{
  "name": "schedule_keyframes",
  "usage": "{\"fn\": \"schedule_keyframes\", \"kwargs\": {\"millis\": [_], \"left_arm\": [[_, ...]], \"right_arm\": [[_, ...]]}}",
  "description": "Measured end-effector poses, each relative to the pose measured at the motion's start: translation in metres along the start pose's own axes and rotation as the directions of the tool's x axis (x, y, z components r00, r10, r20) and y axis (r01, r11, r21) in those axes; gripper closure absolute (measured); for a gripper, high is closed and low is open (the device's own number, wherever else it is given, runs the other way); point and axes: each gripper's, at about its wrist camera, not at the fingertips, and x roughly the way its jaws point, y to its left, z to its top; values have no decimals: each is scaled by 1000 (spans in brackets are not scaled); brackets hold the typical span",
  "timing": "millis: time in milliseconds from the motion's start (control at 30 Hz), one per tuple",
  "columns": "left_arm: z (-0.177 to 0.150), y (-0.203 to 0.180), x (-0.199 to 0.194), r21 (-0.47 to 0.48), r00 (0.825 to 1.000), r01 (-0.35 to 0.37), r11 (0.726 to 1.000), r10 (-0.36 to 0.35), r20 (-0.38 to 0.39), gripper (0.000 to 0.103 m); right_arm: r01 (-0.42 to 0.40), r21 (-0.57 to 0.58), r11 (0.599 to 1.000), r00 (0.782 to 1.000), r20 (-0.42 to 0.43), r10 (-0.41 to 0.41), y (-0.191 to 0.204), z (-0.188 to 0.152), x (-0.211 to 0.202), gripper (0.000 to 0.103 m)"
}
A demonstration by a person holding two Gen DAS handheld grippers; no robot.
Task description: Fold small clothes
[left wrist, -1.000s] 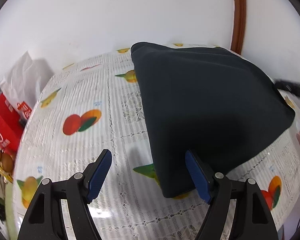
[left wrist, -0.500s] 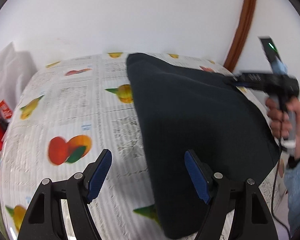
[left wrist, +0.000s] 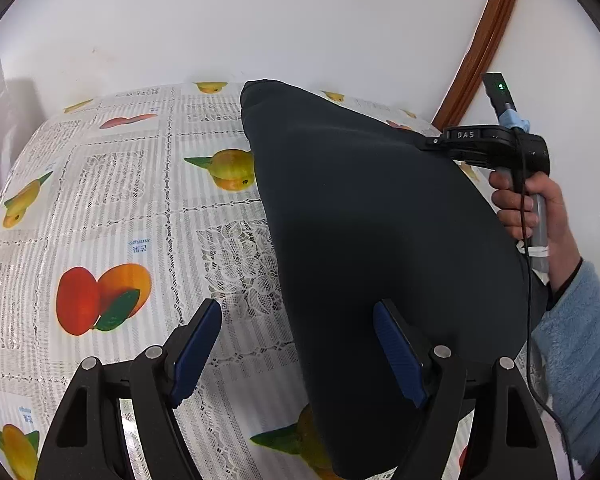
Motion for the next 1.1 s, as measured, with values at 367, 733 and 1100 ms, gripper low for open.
{"fn": "schedule_keyframes", "kwargs": {"millis": [367,733,1100], "left_arm": [[-11,-7,-16,-5,999,-38,999,38,26,27],[-20,-8,-19,-38,998,-63,997,64,26,27],[-22,-8,-11,-29,994,-107,994,107,5,25]], "right_arm": [[30,-104,994,998,57,-24,-6,-75,-90,73],[-24,-163,986,999,37,31,5,-125,-90,73],[-147,-106,984,964,206,166,-15,-124,-120,99]]}}
